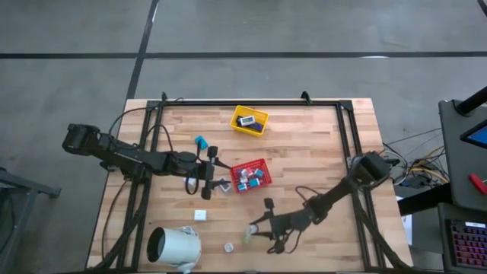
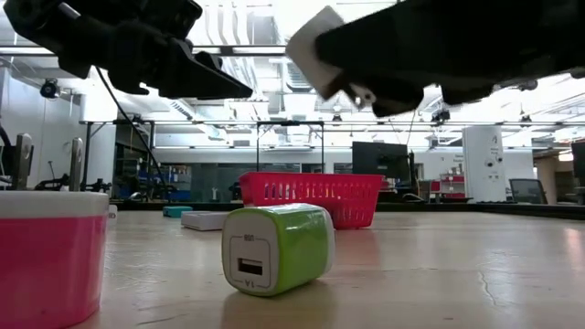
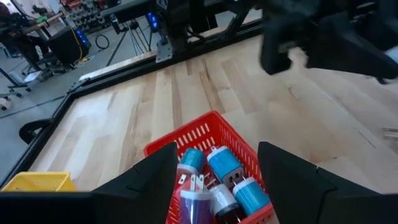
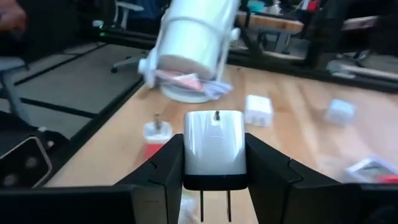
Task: Pick & Place Office items
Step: Put the white and black charger adapter into the red bin
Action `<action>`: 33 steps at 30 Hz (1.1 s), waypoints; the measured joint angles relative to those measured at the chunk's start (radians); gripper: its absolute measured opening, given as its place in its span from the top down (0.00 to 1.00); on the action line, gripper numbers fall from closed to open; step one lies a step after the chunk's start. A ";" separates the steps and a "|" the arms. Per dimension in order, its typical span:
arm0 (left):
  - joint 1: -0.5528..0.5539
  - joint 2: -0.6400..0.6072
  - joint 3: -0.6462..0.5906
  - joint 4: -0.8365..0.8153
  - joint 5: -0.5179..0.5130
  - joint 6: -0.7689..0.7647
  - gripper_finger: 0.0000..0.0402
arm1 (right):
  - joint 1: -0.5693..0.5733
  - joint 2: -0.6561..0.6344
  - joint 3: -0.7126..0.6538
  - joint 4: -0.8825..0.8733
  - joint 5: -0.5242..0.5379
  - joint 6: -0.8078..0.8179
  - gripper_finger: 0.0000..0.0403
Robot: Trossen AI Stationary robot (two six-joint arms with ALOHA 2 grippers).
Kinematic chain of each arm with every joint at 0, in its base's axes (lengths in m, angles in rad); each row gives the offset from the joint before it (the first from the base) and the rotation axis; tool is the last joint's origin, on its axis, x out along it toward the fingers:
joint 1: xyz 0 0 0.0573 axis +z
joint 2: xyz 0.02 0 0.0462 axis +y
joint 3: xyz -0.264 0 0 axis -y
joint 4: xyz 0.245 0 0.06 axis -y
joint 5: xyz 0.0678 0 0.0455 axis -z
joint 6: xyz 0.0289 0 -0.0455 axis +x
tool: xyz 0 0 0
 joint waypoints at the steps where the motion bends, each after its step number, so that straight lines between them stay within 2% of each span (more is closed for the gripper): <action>1: 0.000 0.000 0.000 0.003 0.000 -0.002 0.43 | -0.010 -0.018 -0.015 0.005 -0.001 -0.005 0.69; 11: 0.000 0.000 0.000 0.023 0.000 0.009 0.43 | -0.152 -0.235 -0.217 -0.010 -0.030 -0.034 0.69; 18: 0.000 -0.001 0.000 0.045 0.000 0.013 0.43 | -0.306 -0.296 -0.298 -0.040 -0.117 0.011 0.69; 23: 0.000 -0.002 0.000 0.071 -0.001 0.014 0.43 | -0.396 -0.306 -0.290 -0.092 -0.209 0.021 0.69; 29: 0.000 -0.002 0.000 0.093 -0.008 0.027 0.43 | -0.483 -0.324 -0.213 -0.349 -0.298 0.016 0.69; 33: 0.002 -0.002 0.000 0.096 -0.012 0.032 0.43 | -0.526 -0.323 -0.161 -0.457 -0.370 0.001 0.69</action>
